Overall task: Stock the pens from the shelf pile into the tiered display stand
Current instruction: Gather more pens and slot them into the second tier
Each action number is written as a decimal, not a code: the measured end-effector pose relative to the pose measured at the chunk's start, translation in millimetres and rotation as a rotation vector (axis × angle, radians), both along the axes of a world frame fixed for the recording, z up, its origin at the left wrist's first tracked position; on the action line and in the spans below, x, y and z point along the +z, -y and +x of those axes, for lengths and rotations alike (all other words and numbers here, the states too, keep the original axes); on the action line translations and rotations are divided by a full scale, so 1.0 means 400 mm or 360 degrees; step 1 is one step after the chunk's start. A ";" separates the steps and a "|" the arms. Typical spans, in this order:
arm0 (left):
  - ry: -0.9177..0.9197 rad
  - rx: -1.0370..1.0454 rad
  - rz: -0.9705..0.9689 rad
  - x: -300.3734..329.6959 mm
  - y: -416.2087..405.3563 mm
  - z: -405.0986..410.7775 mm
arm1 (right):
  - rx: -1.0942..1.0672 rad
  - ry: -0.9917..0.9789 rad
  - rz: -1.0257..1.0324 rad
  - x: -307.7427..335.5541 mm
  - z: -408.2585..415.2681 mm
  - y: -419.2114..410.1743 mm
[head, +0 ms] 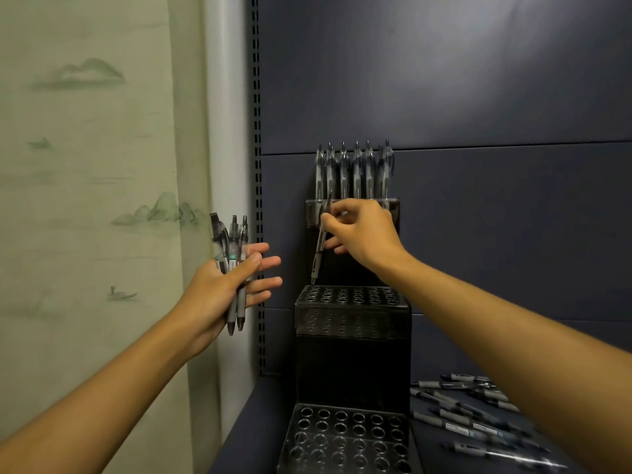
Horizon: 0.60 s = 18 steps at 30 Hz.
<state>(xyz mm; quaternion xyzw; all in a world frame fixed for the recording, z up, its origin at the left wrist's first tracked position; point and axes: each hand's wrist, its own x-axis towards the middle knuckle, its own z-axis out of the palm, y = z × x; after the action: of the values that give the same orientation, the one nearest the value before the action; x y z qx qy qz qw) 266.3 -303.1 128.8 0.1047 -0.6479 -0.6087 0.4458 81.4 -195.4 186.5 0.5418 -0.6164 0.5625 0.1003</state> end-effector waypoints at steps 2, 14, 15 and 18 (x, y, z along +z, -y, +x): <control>0.0002 0.0004 -0.0005 -0.002 0.001 0.005 | -0.0009 -0.0026 0.0001 0.000 0.001 0.003; -0.0005 0.0033 0.0019 -0.022 0.012 0.012 | 0.0022 -0.0079 0.0149 -0.009 0.004 0.019; 0.0003 0.0027 0.0013 -0.022 0.010 0.008 | 0.0011 -0.0084 0.0153 -0.008 0.003 0.021; 0.0024 0.0009 -0.0005 -0.026 0.005 -0.003 | -0.0018 -0.0108 0.0177 -0.006 0.005 0.027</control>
<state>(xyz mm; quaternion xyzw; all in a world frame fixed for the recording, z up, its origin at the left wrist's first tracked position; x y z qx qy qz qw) 265.1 -305.0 118.3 0.1103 -0.6520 -0.6056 0.4428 83.4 -206.4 184.1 0.5618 -0.6461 0.5081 0.0940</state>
